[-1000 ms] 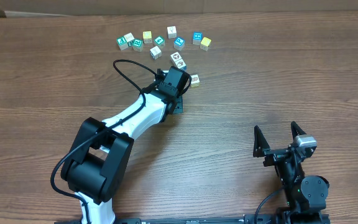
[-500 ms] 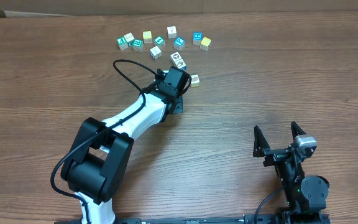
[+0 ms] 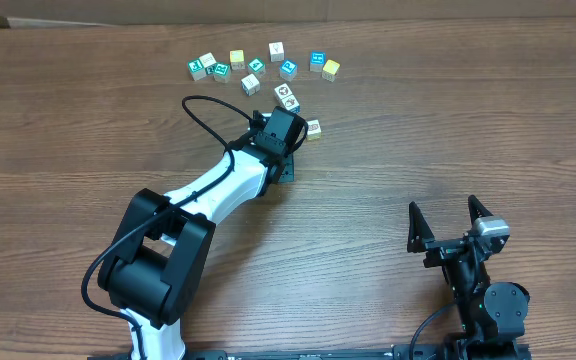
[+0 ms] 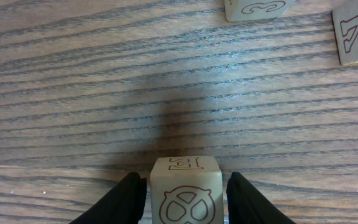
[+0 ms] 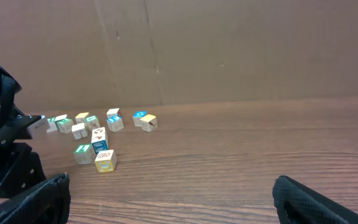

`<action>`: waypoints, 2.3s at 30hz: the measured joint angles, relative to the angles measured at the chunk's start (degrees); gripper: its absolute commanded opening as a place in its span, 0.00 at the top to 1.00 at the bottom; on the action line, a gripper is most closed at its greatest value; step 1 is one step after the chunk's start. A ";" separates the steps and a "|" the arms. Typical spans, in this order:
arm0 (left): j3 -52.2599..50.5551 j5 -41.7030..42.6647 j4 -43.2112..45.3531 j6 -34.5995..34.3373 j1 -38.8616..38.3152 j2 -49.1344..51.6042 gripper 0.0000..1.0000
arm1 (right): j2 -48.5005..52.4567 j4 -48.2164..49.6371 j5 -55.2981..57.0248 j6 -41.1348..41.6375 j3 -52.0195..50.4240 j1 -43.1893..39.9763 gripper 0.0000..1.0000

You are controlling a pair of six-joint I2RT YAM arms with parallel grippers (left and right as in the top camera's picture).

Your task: Form a horizontal line

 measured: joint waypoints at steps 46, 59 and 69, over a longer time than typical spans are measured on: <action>0.00 0.02 0.02 0.17 0.00 0.00 0.76 | 0.00 0.02 0.00 0.00 0.00 0.00 0.00; 0.00 0.02 0.02 0.15 0.00 0.00 0.77 | 0.00 -0.02 0.00 0.02 0.00 0.00 0.00; 0.00 0.02 0.04 0.17 0.00 0.00 0.79 | 0.00 0.00 0.00 0.00 0.00 0.02 0.00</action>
